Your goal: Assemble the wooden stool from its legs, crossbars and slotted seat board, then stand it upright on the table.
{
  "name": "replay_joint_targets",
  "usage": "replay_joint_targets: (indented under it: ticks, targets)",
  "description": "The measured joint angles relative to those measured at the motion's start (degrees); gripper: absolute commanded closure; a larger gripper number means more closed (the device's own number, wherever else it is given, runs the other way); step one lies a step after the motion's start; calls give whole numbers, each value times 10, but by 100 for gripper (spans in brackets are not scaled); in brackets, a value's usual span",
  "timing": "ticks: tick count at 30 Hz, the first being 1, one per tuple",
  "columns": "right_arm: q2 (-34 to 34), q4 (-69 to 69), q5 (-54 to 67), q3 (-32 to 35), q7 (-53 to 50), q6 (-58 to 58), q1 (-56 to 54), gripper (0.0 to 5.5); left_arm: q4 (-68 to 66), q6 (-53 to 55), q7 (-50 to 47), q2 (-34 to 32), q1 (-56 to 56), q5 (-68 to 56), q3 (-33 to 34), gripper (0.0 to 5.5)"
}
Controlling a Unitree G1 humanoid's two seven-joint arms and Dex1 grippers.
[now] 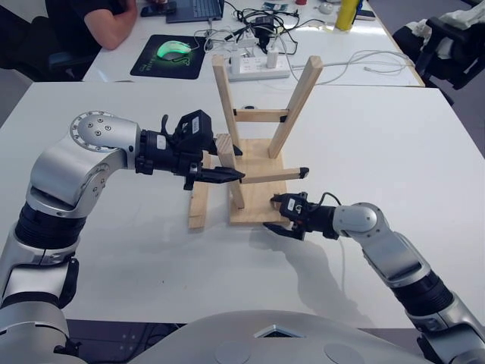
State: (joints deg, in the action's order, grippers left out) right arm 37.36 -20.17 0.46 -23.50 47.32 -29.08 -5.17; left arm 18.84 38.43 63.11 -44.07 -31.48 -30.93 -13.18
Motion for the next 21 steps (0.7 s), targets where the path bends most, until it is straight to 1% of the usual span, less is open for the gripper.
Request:
replay_joint_targets:
  ticks: [5, 10, 21]
  targets:
    - [0, 4, -1, -4, 0, -1, -3, 199, -17, -55, 14, -21, 41, 1, 8, 347]
    - [-1, 7, -1, -11, 0, -3, -4, 199, -40, -93, 24, -23, 47, 5, -1, 347]
    - [5, 12, -13, -20, 2, -2, -9, 199, -71, -74, 28, 6, 3, 18, -31, 347]
